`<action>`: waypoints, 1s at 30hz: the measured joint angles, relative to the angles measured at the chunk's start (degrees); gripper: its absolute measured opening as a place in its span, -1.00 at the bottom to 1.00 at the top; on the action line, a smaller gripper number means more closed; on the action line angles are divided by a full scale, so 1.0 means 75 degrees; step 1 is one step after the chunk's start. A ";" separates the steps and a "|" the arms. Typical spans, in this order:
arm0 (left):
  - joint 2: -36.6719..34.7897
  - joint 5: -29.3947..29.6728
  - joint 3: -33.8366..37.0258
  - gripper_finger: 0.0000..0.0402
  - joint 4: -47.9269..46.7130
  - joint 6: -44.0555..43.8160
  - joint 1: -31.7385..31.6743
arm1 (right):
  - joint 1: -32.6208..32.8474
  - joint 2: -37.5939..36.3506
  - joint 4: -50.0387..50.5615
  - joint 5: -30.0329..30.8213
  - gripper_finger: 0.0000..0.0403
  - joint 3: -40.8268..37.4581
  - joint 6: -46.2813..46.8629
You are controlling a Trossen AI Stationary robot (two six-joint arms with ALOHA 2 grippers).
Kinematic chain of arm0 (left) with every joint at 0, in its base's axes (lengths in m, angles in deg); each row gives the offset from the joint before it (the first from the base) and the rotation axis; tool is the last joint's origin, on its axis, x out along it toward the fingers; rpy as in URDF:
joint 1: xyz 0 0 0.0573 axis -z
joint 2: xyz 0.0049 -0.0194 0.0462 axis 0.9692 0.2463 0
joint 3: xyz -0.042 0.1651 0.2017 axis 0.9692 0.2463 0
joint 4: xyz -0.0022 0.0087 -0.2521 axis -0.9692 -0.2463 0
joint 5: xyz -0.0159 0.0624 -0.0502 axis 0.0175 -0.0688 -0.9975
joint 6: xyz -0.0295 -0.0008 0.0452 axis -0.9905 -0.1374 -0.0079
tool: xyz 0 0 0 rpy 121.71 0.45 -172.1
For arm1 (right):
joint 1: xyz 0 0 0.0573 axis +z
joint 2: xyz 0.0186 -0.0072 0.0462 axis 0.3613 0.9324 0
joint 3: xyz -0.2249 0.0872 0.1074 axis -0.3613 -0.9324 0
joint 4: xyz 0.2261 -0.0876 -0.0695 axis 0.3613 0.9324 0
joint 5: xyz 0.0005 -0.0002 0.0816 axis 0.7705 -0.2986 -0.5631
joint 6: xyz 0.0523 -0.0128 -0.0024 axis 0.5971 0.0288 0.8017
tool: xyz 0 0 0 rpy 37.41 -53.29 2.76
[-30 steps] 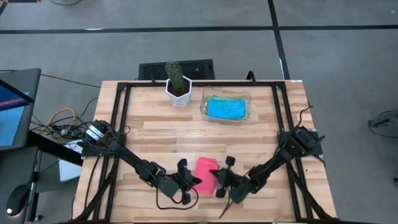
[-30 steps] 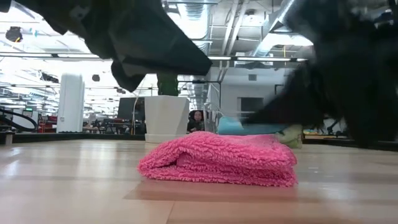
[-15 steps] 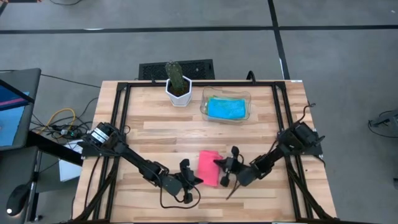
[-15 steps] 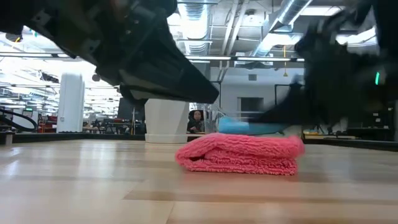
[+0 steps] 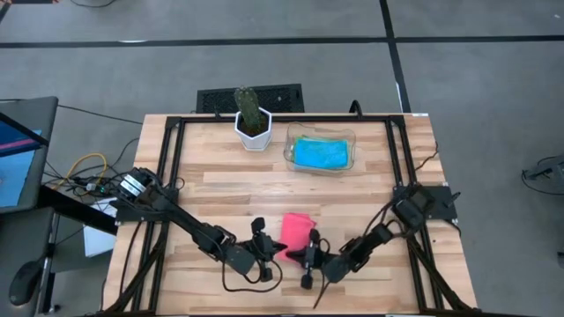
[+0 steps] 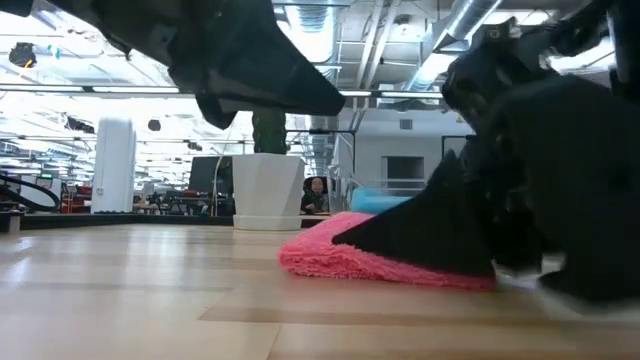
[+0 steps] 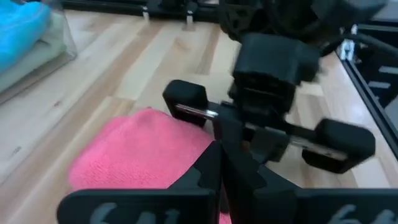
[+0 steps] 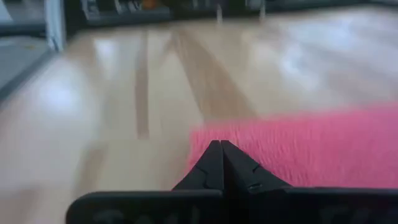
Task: Fold microfiber towels
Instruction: Fold the pink towel
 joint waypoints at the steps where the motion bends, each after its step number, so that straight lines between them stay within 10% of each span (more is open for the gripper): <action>1: 0.0000 -0.0051 0.0000 -0.99 -0.0028 0.0001 0.0003 | 0.0019 0.0146 -0.0093 0.0105 -0.91 0.0044 0.0196; 9: 0.0000 -0.0134 0.0003 -0.99 -0.0435 -0.0010 0.0004 | -0.0036 -0.0519 0.0241 0.0025 -0.91 -0.0179 -0.0391; 15: 0.0020 -0.0784 0.0003 -0.99 -0.0348 0.0134 -0.0237 | 0.0013 -0.1565 0.0513 0.1696 -0.91 -0.0458 -0.2231; 30: 0.1719 -0.1627 0.0003 -0.99 0.1460 -0.0105 -0.0766 | -0.1365 -0.0801 0.0001 -0.0304 -0.88 -0.1352 -0.0078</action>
